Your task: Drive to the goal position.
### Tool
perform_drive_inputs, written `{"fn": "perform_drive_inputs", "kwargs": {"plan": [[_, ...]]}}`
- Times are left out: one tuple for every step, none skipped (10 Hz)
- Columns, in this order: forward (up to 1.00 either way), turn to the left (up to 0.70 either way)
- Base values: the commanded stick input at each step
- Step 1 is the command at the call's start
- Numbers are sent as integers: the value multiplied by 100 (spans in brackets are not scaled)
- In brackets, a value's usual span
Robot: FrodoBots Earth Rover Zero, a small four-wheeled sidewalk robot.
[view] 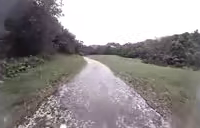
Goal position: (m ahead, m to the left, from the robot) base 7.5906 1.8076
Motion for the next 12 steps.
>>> {"fn": "perform_drive_inputs", "kwargs": {"plan": [[100, 0], [100, 0], [100, 0], [100, 0], [100, 0], [100, 0], [100, 0], [100, 0], [100, 0], [100, 0], [100, 0], [100, 0]]}}
